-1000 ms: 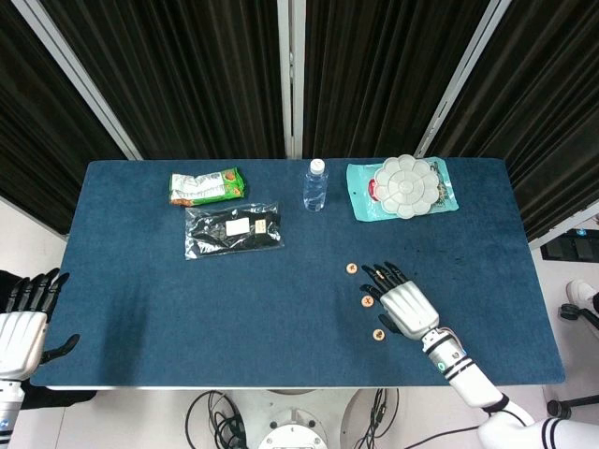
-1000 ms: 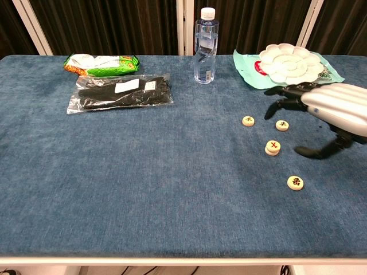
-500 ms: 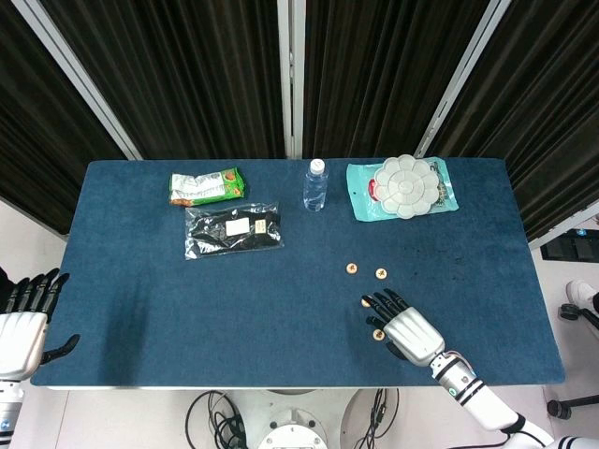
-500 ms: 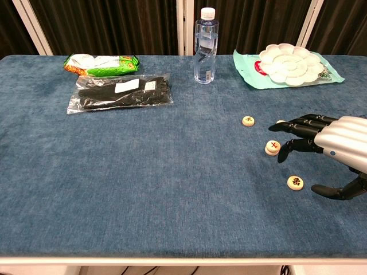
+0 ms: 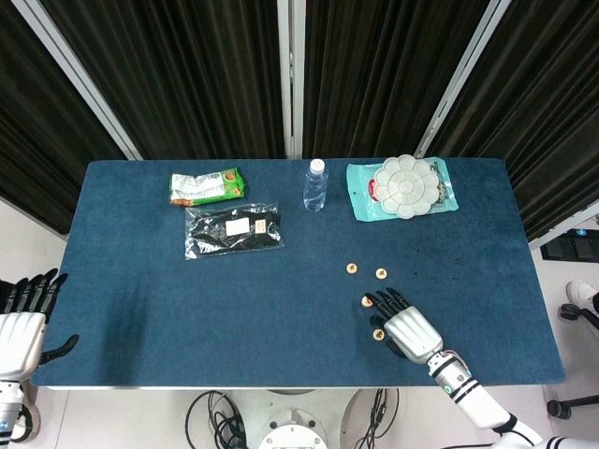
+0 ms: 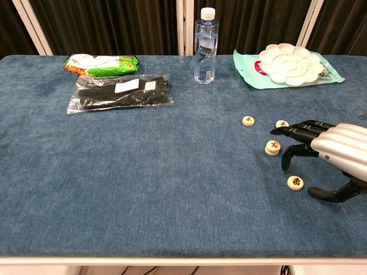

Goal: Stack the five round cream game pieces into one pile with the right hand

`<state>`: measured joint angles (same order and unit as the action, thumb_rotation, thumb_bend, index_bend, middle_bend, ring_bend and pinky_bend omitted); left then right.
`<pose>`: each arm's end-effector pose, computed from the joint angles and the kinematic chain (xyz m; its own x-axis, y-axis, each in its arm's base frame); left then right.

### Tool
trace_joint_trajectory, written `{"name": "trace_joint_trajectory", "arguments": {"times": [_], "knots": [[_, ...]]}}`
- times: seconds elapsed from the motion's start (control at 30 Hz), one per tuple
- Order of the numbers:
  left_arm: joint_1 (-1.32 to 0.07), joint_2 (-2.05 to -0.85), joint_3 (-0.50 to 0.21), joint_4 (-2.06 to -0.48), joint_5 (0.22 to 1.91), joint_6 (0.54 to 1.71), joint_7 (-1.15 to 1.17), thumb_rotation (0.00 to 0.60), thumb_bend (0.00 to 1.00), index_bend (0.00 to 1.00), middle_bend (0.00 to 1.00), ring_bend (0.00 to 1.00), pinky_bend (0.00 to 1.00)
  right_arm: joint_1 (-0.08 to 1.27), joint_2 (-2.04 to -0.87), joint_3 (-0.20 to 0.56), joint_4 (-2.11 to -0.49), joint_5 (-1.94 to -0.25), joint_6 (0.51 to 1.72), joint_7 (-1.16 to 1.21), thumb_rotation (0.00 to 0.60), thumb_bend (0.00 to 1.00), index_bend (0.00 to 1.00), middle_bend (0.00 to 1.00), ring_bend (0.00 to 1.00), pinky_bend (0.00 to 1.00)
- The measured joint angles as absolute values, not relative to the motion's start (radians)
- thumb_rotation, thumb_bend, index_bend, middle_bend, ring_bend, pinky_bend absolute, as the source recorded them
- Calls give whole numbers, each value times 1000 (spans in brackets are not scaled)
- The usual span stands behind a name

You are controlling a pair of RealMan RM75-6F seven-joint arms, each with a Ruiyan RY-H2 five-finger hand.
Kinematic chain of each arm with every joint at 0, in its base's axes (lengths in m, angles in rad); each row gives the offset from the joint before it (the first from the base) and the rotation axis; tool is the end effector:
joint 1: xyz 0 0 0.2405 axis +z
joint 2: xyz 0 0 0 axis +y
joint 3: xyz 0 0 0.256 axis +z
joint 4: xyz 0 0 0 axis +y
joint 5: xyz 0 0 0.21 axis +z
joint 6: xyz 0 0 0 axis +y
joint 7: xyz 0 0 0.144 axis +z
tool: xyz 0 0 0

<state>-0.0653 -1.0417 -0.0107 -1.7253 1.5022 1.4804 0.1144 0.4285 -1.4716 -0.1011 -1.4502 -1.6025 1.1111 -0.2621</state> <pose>-0.3008 0.1654 0.1671 0.4674 0.0563 0.8822 0.8836 -0.0003 -0.4682 -0.2415 -0.2212 -0.0139 0.6177 -0.2690 0.7389 -0.7345 -0.5331 0.4199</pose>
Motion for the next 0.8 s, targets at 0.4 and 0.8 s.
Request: {"name": "trace_joint_trajectory", "arguments": {"times": [0.4,0.8], "knots": [[-64,-1039,-11,-1729,1499,1478,113,600,191,41,0,0,0,423,-1482,-96,-1444,-1599,1104,-260,600,273,454,0,0,0],[-63,-1038,-10,-1726,1504,1481,106,600,190,42,0,0,0,424,-1493,-88,-1438,-1601,1103,-257,600,283,526,3,0,0]]}}
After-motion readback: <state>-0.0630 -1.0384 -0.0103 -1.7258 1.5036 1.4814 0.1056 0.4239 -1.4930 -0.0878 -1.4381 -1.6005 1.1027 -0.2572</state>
